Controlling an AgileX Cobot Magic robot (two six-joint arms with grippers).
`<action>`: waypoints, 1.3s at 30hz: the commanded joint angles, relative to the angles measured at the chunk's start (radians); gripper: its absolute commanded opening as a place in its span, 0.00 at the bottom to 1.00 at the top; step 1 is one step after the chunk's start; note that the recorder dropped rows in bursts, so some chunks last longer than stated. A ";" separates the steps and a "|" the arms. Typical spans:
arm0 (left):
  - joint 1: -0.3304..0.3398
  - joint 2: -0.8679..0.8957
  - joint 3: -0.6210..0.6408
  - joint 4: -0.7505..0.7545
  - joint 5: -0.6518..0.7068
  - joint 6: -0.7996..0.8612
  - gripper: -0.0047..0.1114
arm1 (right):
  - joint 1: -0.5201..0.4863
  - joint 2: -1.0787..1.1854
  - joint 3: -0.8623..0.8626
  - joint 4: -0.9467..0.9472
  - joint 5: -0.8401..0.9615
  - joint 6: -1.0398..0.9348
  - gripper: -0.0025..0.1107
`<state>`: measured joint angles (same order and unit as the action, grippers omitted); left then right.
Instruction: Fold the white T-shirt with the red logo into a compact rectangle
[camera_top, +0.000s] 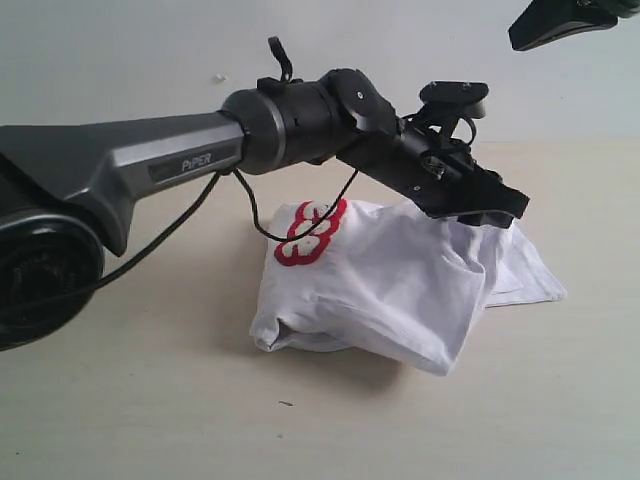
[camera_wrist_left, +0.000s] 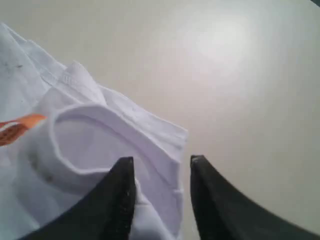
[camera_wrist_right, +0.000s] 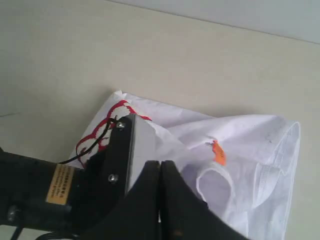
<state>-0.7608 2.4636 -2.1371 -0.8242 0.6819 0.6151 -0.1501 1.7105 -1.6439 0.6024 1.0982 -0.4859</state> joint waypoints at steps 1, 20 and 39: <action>-0.005 0.049 -0.090 0.005 -0.021 -0.035 0.33 | -0.002 -0.010 -0.007 0.018 0.004 -0.003 0.02; 0.166 -0.144 -0.165 0.472 0.325 -0.383 0.55 | -0.015 0.031 0.017 -0.023 -0.006 -0.010 0.14; 0.595 -0.477 0.093 0.499 0.409 -0.402 0.11 | -0.079 0.334 0.123 0.034 -0.051 -0.006 0.50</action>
<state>-0.2087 2.0637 -2.1130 -0.3364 1.1445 0.2008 -0.2248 2.0458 -1.5203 0.6268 1.0654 -0.4877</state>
